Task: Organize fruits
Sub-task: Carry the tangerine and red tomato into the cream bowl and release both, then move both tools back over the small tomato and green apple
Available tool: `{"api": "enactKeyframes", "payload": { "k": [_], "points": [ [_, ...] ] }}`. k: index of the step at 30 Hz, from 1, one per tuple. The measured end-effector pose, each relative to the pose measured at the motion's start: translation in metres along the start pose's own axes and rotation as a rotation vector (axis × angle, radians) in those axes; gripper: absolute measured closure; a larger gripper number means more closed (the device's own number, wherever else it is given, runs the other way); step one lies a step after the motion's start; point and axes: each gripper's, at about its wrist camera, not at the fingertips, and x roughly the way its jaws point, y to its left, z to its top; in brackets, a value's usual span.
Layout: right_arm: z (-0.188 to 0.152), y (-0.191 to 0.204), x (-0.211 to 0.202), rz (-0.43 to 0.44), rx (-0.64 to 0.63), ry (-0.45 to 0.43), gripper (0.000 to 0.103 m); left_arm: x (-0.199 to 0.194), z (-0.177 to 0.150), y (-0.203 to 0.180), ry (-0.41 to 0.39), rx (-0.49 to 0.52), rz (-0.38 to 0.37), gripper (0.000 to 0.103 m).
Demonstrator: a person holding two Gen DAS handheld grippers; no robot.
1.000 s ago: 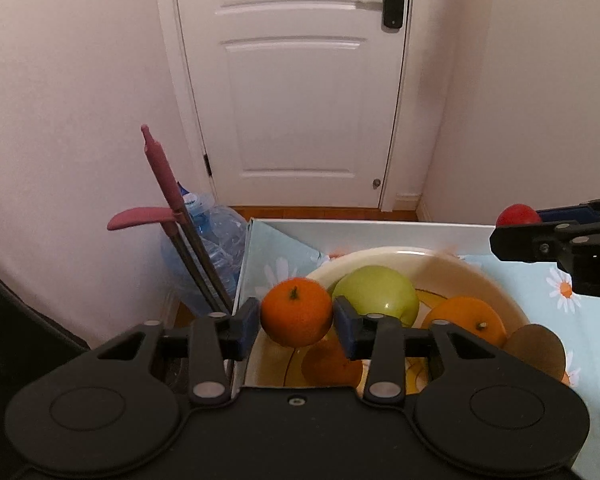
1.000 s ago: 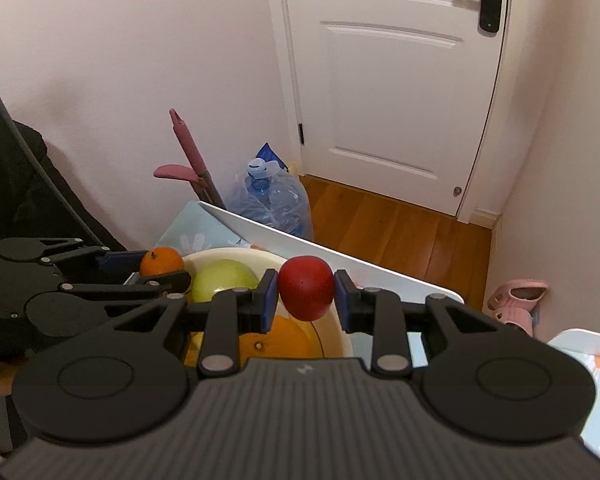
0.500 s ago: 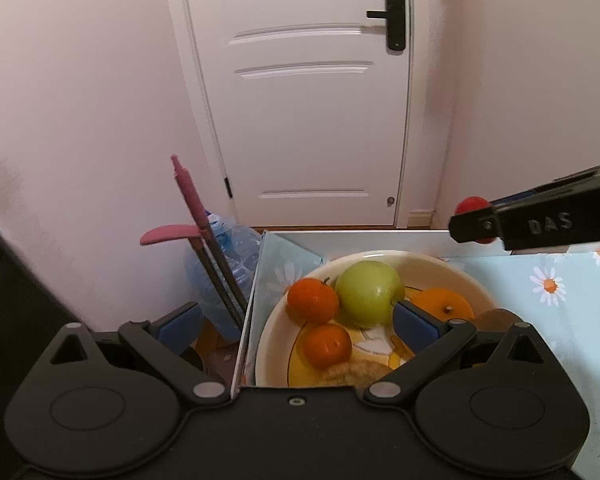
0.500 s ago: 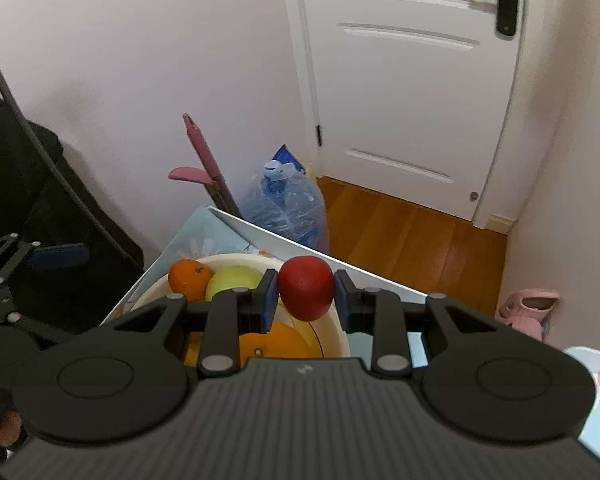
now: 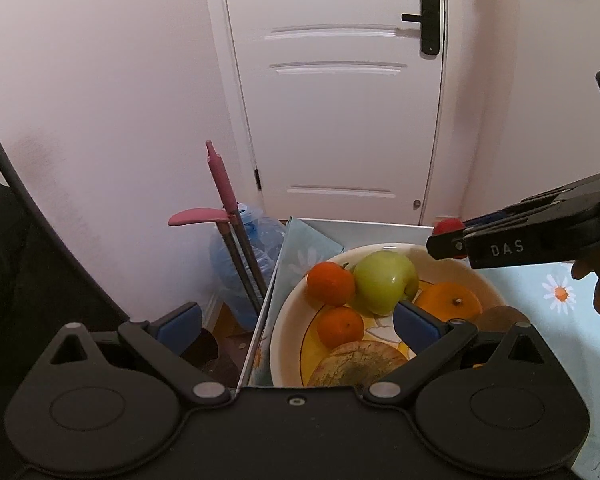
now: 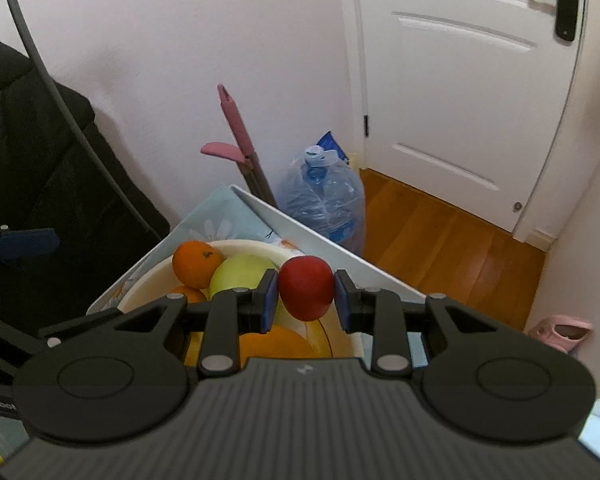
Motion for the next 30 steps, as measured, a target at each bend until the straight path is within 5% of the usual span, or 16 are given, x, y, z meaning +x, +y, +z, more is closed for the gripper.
{"api": "enactKeyframes", "payload": {
  "k": [5, 7, 9, 30],
  "points": [
    [-0.004, -0.002, 0.003, 0.016, -0.009, -0.014, 0.051, 0.003, -0.004, -0.002, -0.001, 0.002, 0.032, 0.0],
    [-0.005, -0.001, 0.001, 0.012, -0.013, -0.026, 0.017, 0.003, -0.006, -0.001, 0.006, -0.013, 0.037, 0.0],
    [-0.007, 0.001, -0.006, -0.014, -0.016, -0.063, 0.0, 0.003, -0.007, 0.001, 0.012, -0.03, 0.031, 0.0],
    [-0.022, 0.035, -0.091, -0.109, 0.057, -0.121, 0.0, -0.056, -0.01, 0.008, -0.064, -0.055, 0.021, 0.0]
  ]
}}
